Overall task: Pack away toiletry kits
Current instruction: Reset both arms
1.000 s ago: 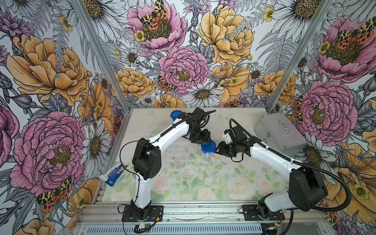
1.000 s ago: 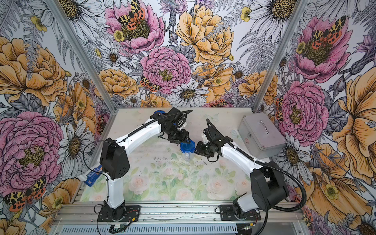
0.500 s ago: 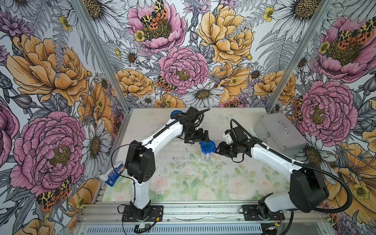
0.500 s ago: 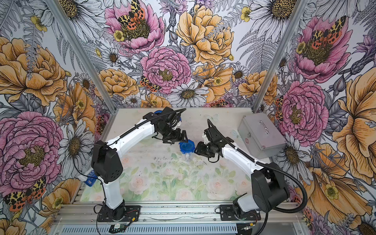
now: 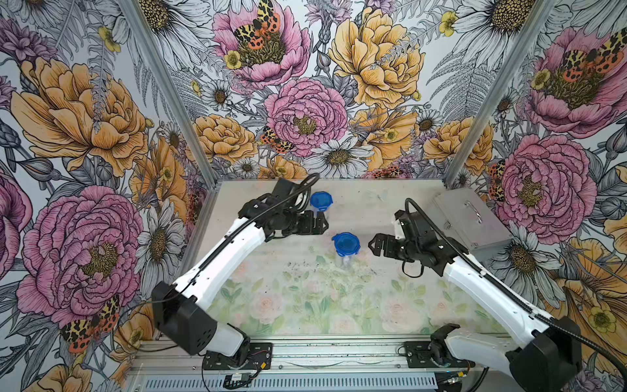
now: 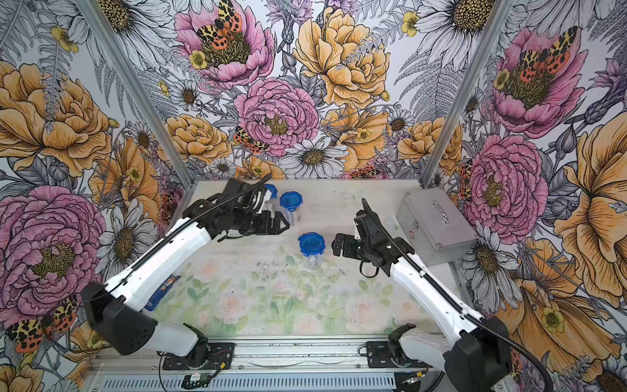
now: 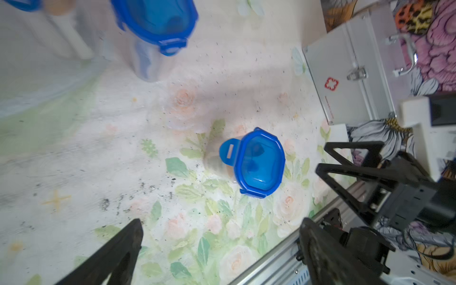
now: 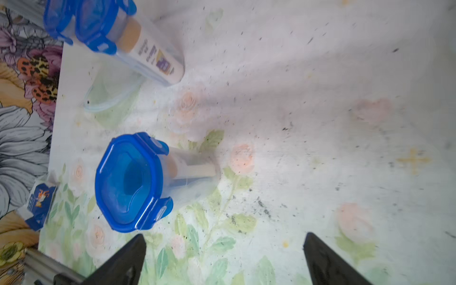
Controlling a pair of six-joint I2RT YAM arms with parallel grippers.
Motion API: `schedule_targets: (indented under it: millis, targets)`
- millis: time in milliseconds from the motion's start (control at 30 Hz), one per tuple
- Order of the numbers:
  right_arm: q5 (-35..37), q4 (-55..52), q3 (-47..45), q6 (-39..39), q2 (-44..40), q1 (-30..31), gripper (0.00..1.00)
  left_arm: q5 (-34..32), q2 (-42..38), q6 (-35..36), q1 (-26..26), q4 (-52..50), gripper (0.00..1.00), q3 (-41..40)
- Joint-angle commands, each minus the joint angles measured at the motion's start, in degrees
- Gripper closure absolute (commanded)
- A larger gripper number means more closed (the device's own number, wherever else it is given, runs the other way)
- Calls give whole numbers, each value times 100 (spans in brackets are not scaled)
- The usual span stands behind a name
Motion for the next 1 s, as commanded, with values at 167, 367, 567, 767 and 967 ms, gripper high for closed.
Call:
schedule_targets:
  millis: [167,367,567,767,967]
  targets:
    - [3214,797,-597,-952,-1021,-93,1,-250,-1181,-1017,2032,2522,1,-2732]
    - [2938,3471,-2467,-1678,-1273,-803,1,-1658,-1529,-819,2616,3326,1,-3719]
    - [1662,5679,-2991,-2708,-249,-1743,0,-2416,-1796,294,2577,4421,1,-4340]
    - [1383,7166,-2952,-2772,1217,-2127,1,-2873,-1457,1041,2576,5566,1,-4788]
    - [1125,7767,-2765,-3072,1929,-2442,1,-2888,-994,1745,2571,7401,1,-5434]
